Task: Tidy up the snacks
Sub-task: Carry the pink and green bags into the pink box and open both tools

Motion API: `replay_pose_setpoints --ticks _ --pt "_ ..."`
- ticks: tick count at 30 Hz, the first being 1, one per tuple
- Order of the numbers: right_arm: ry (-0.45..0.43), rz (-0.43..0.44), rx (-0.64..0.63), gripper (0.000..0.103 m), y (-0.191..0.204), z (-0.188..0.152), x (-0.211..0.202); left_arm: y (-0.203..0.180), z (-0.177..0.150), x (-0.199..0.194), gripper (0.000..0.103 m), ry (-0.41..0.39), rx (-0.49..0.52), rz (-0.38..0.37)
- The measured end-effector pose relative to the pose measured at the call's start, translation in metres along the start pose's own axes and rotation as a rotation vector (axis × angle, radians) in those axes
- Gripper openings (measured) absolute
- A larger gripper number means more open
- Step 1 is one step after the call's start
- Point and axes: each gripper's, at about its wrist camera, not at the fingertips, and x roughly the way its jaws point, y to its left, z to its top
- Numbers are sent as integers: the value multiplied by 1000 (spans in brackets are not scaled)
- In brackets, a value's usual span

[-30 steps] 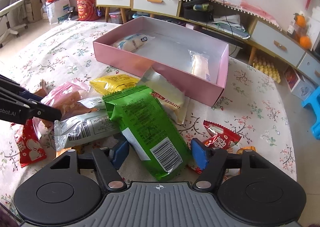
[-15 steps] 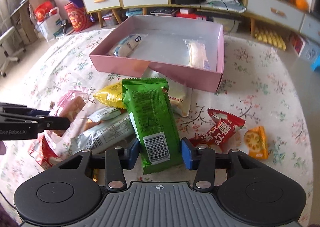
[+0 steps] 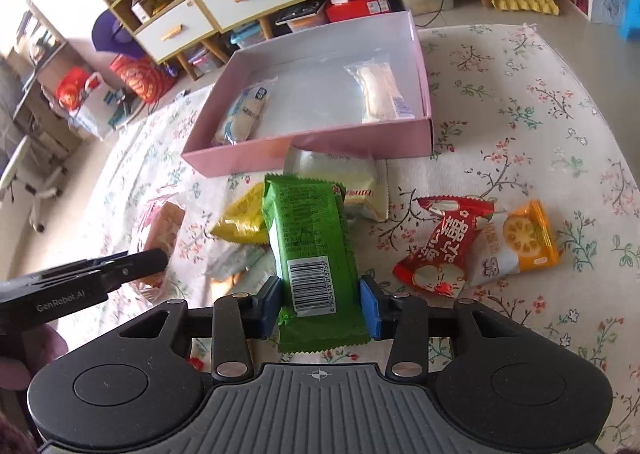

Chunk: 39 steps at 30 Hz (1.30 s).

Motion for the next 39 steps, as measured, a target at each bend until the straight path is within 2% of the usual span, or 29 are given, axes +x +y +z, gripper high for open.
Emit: replay_pose_setpoints --ticks 13,20,28,39 --pt "-37 71 102 40 -1 23 -17 -7 28 14 30 -40 -72 -30" --pt "-93 117 179 40 -10 43 -26 -11 44 22 30 -55 -113 -48" --pt "-147 103 234 40 -21 83 -12 -21 77 49 30 -69 -75 -56" --pt "-237 146 285 40 -45 111 25 -7 83 82 30 -75 -94 -56"
